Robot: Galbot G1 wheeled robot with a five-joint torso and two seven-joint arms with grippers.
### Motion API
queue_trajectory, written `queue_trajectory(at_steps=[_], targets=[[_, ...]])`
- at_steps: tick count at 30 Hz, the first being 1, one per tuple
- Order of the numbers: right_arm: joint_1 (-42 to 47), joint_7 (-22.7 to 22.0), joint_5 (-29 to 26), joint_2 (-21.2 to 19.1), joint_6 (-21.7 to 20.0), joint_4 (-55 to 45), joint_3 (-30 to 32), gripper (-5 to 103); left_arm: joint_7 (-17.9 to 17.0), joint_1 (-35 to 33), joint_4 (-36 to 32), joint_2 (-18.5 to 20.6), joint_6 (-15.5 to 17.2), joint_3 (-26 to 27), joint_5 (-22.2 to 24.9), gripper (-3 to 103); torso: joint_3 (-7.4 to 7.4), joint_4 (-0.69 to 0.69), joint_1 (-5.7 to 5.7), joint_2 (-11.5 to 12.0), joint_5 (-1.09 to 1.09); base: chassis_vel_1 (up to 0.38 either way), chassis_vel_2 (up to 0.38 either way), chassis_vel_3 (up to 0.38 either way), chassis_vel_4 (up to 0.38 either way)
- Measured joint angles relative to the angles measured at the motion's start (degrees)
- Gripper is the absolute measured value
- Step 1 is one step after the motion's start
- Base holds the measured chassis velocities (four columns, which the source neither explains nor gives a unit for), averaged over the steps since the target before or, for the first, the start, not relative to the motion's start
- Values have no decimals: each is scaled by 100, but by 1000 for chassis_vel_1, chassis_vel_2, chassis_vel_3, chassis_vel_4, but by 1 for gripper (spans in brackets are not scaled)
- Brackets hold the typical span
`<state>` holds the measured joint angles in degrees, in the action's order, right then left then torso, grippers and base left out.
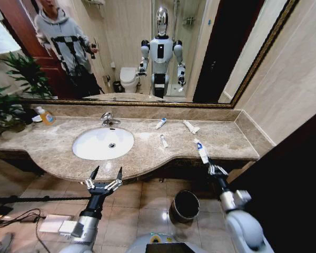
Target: Pick up the trash from the sink and place it in the trash bin.
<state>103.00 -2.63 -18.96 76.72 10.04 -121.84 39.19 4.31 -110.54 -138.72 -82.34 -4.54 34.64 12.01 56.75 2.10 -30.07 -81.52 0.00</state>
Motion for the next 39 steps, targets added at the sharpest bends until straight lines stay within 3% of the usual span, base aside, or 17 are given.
queue_trajectory(at_steps=[6,11,21,28,39], targets=[[418,2,173,163,699,624,-11,0,0,0,0,0,0,0,0,100,0,0,0,0,0,0,0,0,0],[450,-5,190,258,850,1201,-144,0,0,0,0,0,0,0,0,100,1,1,0,0,-1,0,0,0,0],[-85,100,410,297,830,2643,-386,0,0,0,0,0,0,0,0,100,1,1,-1,1,0,0,0,0,0],[-940,294,868,335,834,4114,-500,0,2,-1,0,0,0,0,0,100,1,1,-1,1,2,0,0,0,0],[-1927,456,927,379,158,5705,-624,0,1,0,0,0,0,0,0,100,1,1,-1,1,1,0,0,0,0]])
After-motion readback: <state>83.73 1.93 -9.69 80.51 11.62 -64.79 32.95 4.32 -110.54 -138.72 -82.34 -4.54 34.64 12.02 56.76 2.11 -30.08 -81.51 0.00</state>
